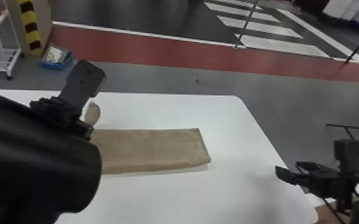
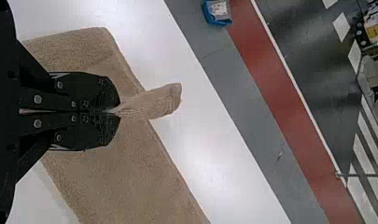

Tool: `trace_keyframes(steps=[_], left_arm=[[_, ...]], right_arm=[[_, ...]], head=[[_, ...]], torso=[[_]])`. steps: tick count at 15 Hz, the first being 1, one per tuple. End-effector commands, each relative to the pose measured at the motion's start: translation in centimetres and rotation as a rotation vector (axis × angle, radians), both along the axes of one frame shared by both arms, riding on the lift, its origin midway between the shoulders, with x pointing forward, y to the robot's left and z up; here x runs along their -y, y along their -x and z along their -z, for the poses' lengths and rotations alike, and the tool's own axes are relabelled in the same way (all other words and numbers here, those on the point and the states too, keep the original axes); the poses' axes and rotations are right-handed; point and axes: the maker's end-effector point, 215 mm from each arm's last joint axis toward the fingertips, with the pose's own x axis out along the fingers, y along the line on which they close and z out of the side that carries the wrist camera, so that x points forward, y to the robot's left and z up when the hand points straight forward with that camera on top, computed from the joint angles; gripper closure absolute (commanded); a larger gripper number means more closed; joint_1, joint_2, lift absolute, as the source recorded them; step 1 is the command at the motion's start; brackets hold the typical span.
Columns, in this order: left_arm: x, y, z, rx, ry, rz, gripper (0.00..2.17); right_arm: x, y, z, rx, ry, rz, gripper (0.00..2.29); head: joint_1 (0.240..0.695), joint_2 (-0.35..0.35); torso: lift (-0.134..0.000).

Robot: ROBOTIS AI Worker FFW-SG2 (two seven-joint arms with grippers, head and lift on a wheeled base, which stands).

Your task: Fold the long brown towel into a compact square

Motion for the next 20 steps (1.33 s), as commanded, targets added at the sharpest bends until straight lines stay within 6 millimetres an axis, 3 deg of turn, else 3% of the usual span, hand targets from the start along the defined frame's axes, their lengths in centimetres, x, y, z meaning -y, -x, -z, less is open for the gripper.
trace_keyframes(steps=[1,2,3,8,11,14,19,20], left_arm=[[1.4,0.7,1.1,-0.009,-0.013,0.029,0.74],[1.7,0.9,1.2,-0.008,-0.021,0.033,0.18],[2.0,1.1,1.3,-0.009,-0.024,0.040,0.08],[2.7,1.1,1.2,0.011,-0.024,0.052,0.07],[2.5,1.7,0.9,0.022,0.006,0.048,0.07],[0.0,0.8,0.5,0.068,0.068,0.020,0.08],[-9.0,0.0,0.6,0.119,0.260,-0.109,0.09],[-11.2,0.5,1.1,0.124,0.296,-0.143,0.09]], right_arm=[[0.1,-0.2,-0.2,0.005,0.001,0.001,0.18],[0.1,-0.4,-0.3,0.008,-0.003,0.004,0.18],[0.1,-0.5,-0.5,0.010,-0.005,0.006,0.18],[-0.8,-1.0,-0.7,0.000,-0.052,0.029,0.18],[-3.4,-1.6,-2.0,0.023,-0.138,0.034,0.18],[-8.7,-2.5,-3.4,0.012,-0.310,0.039,0.18],[-21.2,-6.1,-5.2,-0.057,-0.574,-0.012,0.18],[-24.2,-6.9,-5.2,-0.080,-0.597,-0.038,0.18]], head=[[0.695,-0.350],[0.695,-0.350],[0.695,-0.350],[0.695,-0.350],[0.695,-0.350],[0.695,-0.350],[0.695,-0.348],[0.695,-0.314]], torso=[[-0.125],[-0.125],[-0.125],[-0.125],[-0.125],[-0.125],[-0.125],[-0.125]])
